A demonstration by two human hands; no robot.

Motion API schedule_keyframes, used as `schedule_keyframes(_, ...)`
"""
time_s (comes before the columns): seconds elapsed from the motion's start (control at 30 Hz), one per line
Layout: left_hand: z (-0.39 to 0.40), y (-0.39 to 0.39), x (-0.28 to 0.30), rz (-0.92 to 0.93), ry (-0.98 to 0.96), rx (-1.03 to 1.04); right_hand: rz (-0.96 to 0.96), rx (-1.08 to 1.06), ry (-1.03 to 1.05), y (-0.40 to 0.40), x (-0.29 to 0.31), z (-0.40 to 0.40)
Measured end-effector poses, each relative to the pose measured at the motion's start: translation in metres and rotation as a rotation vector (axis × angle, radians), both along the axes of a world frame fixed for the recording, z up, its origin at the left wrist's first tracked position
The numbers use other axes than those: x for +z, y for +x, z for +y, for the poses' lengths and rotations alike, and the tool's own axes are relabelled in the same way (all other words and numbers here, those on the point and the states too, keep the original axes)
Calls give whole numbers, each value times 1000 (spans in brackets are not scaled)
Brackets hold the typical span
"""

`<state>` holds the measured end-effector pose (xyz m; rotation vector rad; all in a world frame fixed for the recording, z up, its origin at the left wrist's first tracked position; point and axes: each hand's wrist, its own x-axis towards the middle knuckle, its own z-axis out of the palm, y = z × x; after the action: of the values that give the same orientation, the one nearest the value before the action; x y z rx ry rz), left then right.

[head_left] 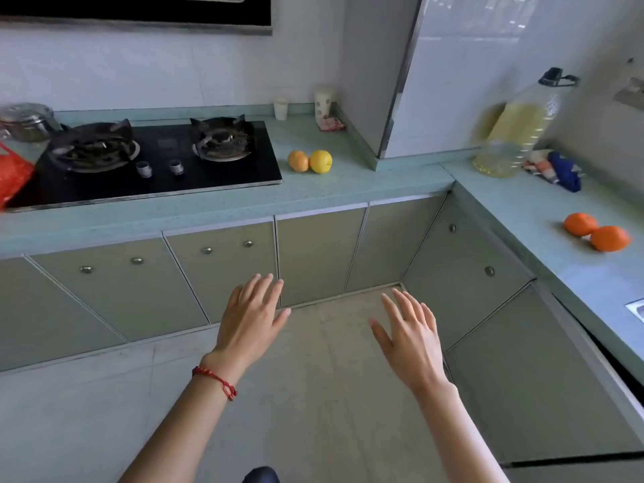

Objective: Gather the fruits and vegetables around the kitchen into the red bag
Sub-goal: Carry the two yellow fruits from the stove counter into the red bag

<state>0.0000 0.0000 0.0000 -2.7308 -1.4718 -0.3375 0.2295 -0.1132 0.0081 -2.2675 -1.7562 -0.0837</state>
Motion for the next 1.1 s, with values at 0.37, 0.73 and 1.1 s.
schedule_keyframes(0.37,63,28,0,-47,-52,23,39,-19,2,29,-9,65)
schedule_keyframes(0.73,239,58,0,16,-148,0,131,-109,-37,54,-10,242)
schedule_keyframes(1.1,376,95,1,-135,-232,-27,259,-123,23,69,-3,371)
